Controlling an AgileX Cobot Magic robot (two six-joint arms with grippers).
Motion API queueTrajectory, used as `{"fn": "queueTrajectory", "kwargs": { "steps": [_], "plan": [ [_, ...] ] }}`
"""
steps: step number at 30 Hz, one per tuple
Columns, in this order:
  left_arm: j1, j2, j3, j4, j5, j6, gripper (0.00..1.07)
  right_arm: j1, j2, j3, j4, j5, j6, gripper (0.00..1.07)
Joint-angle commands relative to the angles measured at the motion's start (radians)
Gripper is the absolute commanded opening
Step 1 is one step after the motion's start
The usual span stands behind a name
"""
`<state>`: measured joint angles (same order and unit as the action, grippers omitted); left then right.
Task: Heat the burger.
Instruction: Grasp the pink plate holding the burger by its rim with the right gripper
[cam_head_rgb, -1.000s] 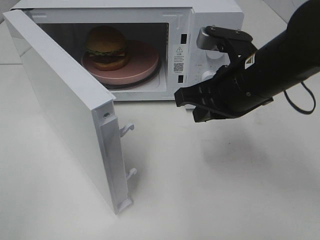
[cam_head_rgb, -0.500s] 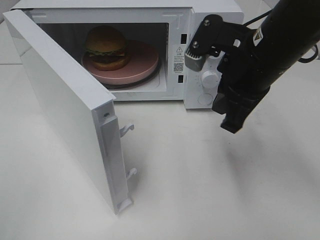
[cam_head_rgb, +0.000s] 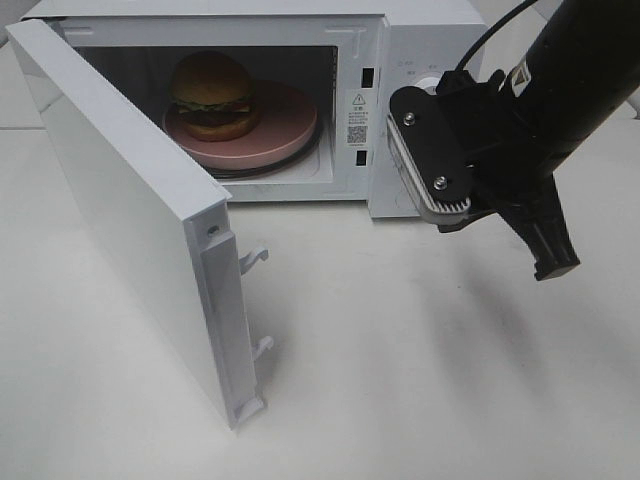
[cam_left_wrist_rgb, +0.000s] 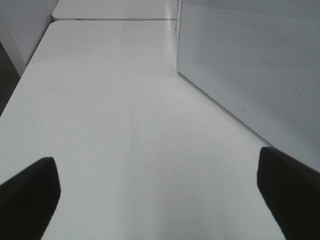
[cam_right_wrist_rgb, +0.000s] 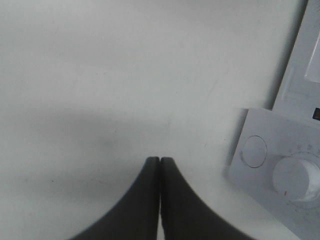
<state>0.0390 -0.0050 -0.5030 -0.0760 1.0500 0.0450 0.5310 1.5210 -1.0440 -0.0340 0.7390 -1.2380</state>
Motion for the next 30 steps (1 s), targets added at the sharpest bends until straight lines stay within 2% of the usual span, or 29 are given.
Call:
{"fn": "queueTrajectory", "kwargs": {
  "steps": [1, 2, 4, 5, 6, 7, 8, 9, 10, 11, 13, 14, 16, 24, 30],
  "plan": [
    [0.002, -0.019, 0.003, 0.003, -0.013, -0.004, 1.00, -0.004, -0.007, -0.007, -0.091, -0.001, -0.057, 0.09],
    [0.002, -0.019, 0.003, 0.003, -0.013, -0.004, 1.00, -0.004, -0.007, -0.007, -0.117, -0.010, -0.057, 0.15],
    [0.002, -0.019, 0.003, 0.003, -0.013, -0.004, 1.00, -0.004, -0.007, -0.007, -0.125, -0.021, -0.057, 0.18],
    [0.002, -0.019, 0.003, 0.003, -0.013, -0.004, 1.00, -0.004, -0.007, -0.007, -0.126, -0.047, -0.057, 0.27],
    [0.002, -0.019, 0.003, 0.003, -0.013, -0.004, 1.00, -0.004, -0.007, -0.007, -0.126, -0.047, -0.057, 0.27],
    [0.002, -0.019, 0.003, 0.003, -0.013, -0.004, 1.00, -0.004, -0.007, -0.007, -0.125, -0.060, -0.057, 0.34],
    [0.002, -0.019, 0.003, 0.003, -0.013, -0.004, 1.00, -0.004, -0.007, -0.007, -0.125, -0.092, -0.057, 0.47],
    [0.002, -0.019, 0.003, 0.003, -0.013, -0.004, 1.00, -0.004, -0.007, -0.007, -0.125, -0.092, -0.057, 0.47],
    [0.002, -0.019, 0.003, 0.003, -0.013, -0.004, 1.00, -0.001, -0.007, -0.007, -0.125, -0.121, -0.052, 0.54],
    [0.002, -0.019, 0.003, 0.003, -0.013, -0.004, 1.00, -0.001, -0.007, -0.007, -0.125, -0.121, -0.052, 0.54],
    [0.002, -0.019, 0.003, 0.003, -0.013, -0.004, 1.00, -0.001, -0.002, -0.007, -0.125, -0.147, -0.021, 0.82],
    [0.002, -0.019, 0.003, 0.003, -0.013, -0.004, 1.00, -0.001, -0.002, -0.007, -0.125, -0.147, -0.021, 0.82],
    [0.002, -0.019, 0.003, 0.003, -0.013, -0.004, 1.00, -0.001, 0.020, -0.007, -0.126, -0.186, 0.032, 0.92],
    [0.002, -0.019, 0.003, 0.003, -0.013, -0.004, 1.00, 0.032, 0.069, -0.008, -0.186, -0.247, 0.087, 0.93],
    [0.002, -0.019, 0.003, 0.003, -0.013, -0.004, 1.00, 0.046, 0.111, -0.055, -0.228, -0.266, 0.102, 0.91]
  ]
}}
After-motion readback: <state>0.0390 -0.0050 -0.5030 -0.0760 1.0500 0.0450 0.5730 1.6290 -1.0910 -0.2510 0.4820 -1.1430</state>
